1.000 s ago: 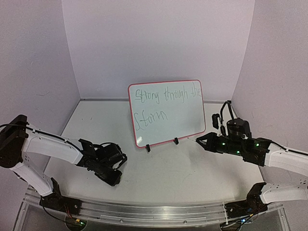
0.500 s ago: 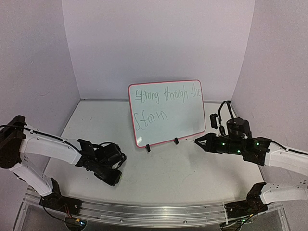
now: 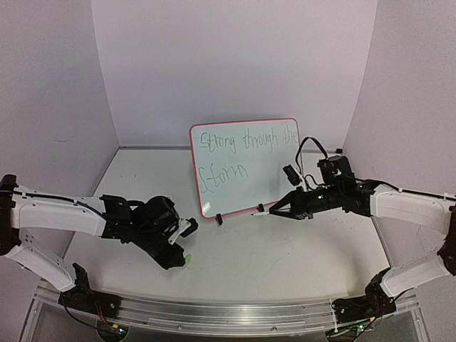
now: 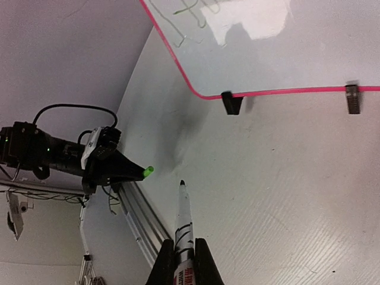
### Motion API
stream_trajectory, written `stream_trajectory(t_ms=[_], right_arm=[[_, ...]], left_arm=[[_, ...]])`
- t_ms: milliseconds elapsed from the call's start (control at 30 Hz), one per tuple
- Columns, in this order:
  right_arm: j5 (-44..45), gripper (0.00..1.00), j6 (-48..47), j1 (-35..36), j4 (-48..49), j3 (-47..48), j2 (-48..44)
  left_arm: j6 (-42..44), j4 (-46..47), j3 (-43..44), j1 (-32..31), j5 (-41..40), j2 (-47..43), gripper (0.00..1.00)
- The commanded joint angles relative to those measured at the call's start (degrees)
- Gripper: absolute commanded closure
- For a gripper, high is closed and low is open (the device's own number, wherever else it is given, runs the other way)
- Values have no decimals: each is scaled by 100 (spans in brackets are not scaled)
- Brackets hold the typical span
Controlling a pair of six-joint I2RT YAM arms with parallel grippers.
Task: Write a sentence on the whiteboard
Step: Pick up the pen cap from the center of the board, then insert the pen cap into the whiteboard marker.
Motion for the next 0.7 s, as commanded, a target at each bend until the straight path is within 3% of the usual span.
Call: stream_trajectory(t_ms=[0,300,667], right_arm=[[-1319,100,-199,46,-248,447,340],[-1733,100,-119,556,-432,706,790],[-1922,100,-105,838,-422,1008,1222]], left_arm=[[1108,141,583,-14,928,-23,100],[1839,513,1022,-14,1633,227,100],[2090,539,1176,-14,1860,273,100]])
